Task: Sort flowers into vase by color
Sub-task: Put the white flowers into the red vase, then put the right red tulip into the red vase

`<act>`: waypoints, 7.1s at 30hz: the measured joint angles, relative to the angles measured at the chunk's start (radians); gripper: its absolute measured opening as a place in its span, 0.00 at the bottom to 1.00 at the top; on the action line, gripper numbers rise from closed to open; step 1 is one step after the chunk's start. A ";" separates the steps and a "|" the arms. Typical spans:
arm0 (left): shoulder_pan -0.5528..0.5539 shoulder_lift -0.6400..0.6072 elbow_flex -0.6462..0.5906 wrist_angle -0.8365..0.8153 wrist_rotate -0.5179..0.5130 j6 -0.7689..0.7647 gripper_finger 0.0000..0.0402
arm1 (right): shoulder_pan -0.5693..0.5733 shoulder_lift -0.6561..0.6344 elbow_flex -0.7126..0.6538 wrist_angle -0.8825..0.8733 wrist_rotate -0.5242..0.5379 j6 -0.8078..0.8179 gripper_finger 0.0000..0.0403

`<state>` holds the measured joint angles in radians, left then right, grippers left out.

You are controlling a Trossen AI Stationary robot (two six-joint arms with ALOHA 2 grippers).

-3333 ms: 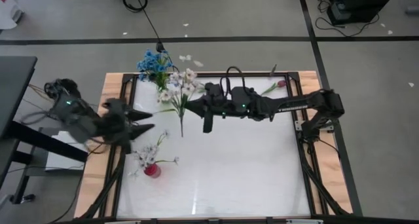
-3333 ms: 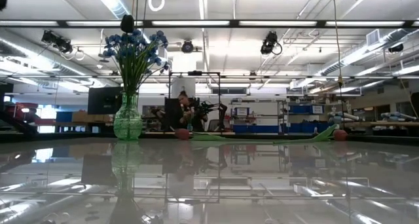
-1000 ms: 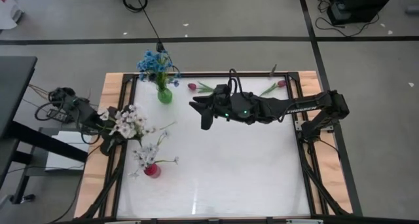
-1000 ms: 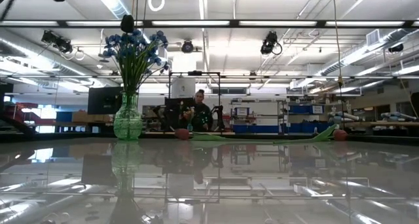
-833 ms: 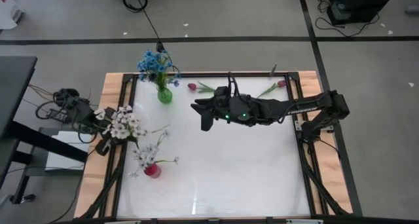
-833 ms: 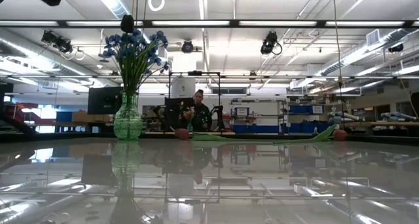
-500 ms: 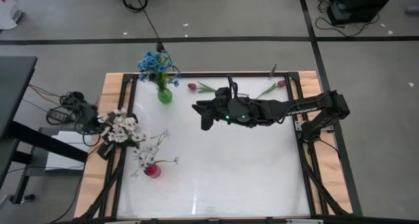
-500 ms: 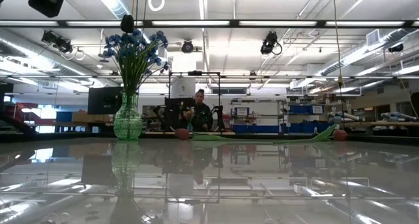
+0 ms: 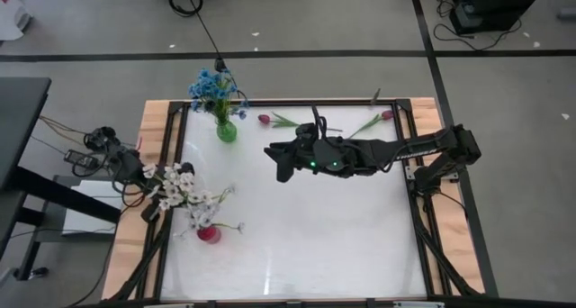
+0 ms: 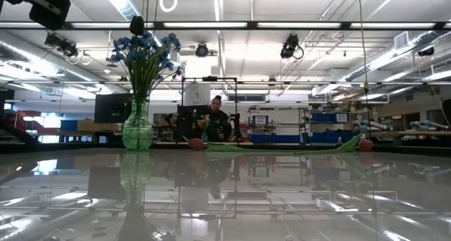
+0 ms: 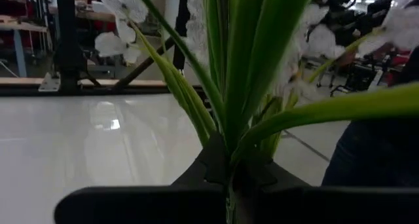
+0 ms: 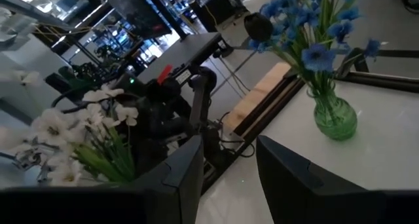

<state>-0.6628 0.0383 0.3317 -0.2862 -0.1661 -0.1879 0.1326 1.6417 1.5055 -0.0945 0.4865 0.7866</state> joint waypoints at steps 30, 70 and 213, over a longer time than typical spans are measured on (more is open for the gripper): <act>-0.003 0.119 0.056 -0.073 0.290 -0.157 0.62 | 0.018 0.000 0.000 -0.189 -0.189 0.174 0.38; -0.002 0.382 0.833 -1.287 -0.346 -0.975 0.35 | -0.723 0.009 -0.236 -0.941 -0.347 0.403 0.37; 0.274 0.620 1.079 -0.872 -0.363 -0.175 0.03 | -0.066 0.228 0.577 -0.025 -0.157 -0.502 0.28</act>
<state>-0.3892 0.6588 1.4105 -1.1580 -0.5288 -0.3629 0.0669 1.8701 2.0827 -0.1191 0.3300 0.2850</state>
